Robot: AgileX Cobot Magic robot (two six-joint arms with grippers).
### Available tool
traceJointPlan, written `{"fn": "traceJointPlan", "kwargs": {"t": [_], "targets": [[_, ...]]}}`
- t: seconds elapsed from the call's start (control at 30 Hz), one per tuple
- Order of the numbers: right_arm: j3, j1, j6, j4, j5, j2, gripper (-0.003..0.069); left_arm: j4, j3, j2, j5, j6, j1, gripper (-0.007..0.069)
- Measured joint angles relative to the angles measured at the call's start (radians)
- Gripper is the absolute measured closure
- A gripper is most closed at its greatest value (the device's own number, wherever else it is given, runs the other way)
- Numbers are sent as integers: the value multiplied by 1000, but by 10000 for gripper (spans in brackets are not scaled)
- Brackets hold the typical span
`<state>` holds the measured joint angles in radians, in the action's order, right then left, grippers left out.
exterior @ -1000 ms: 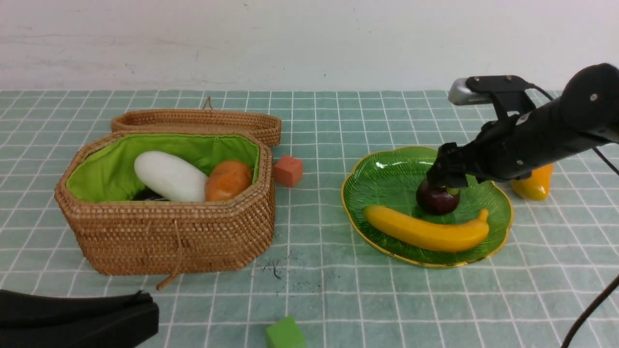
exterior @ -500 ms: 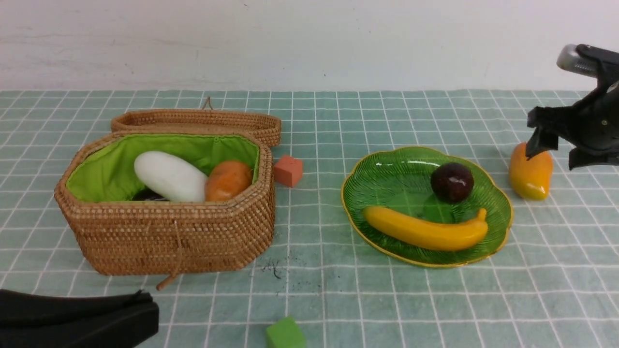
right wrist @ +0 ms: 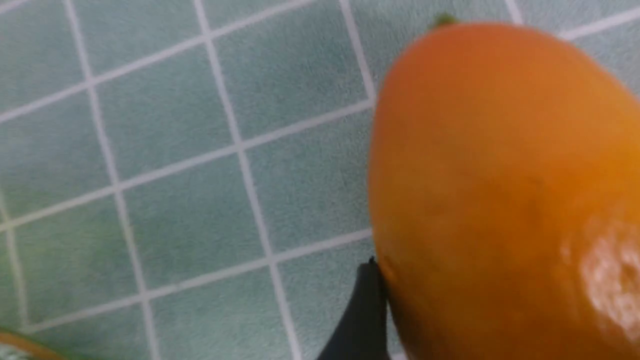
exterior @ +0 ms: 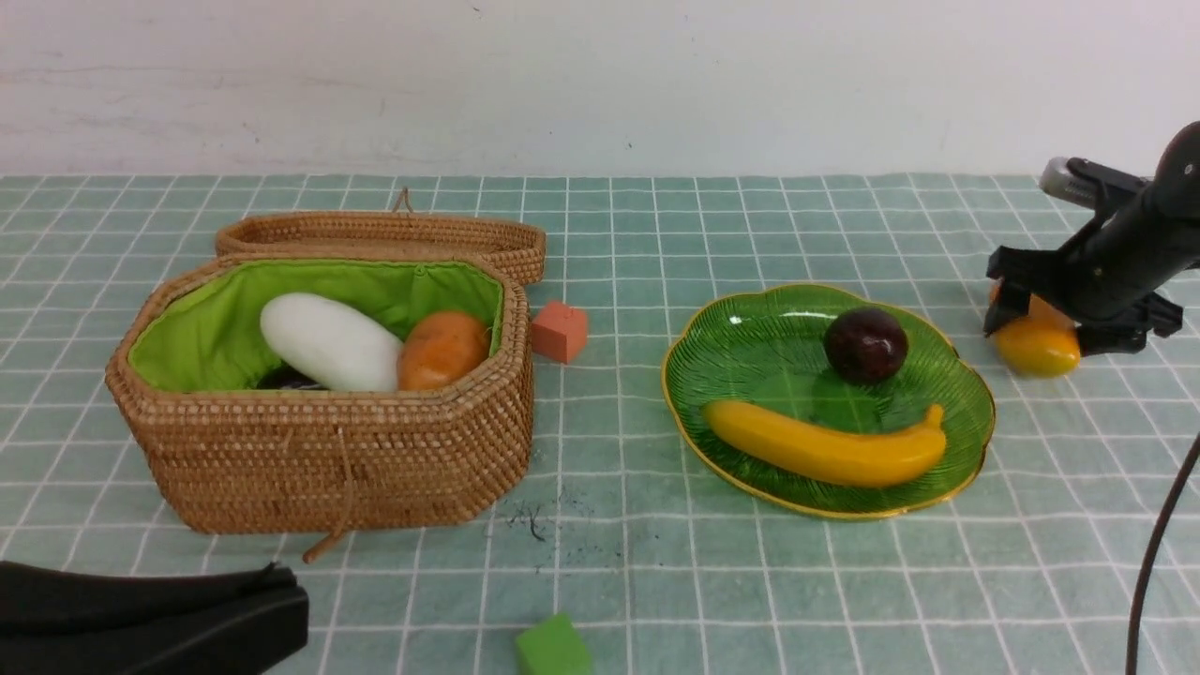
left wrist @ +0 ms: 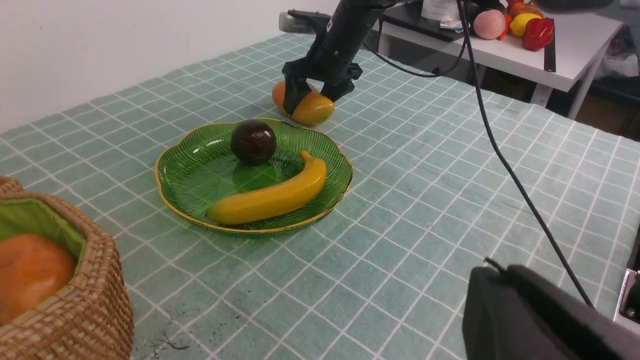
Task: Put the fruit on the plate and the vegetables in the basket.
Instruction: Use the right arm to grab a mango and put it into the right plate
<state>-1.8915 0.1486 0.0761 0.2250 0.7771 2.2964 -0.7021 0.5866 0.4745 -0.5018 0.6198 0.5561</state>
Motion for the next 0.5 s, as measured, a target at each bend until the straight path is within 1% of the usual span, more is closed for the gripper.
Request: {"fn": "traceJointPlan", "kwargs": {"t": [0.07,0.2,0.23,0.33,0.37,0.5], "targets": [[-3,0,2,-3,-1,8,50,0,0,0,0,-12,0,637],[-7,0,-11,-3,-1,13,125,0,0,0,-4,-37,0,637],[-7,0,-28,-3,-1,13,132,0,0,0,-6,-39,0,636],[-7,0,-65,-3,1,13,132,0,0,0,-6,-40,0,636],[-7,0,-96,-2,16,8,132,0,0,0,-6,-40,0,636],[-5,0,-156,-2,95,-29,132,0,0,0,-7,-40,0,634]]}}
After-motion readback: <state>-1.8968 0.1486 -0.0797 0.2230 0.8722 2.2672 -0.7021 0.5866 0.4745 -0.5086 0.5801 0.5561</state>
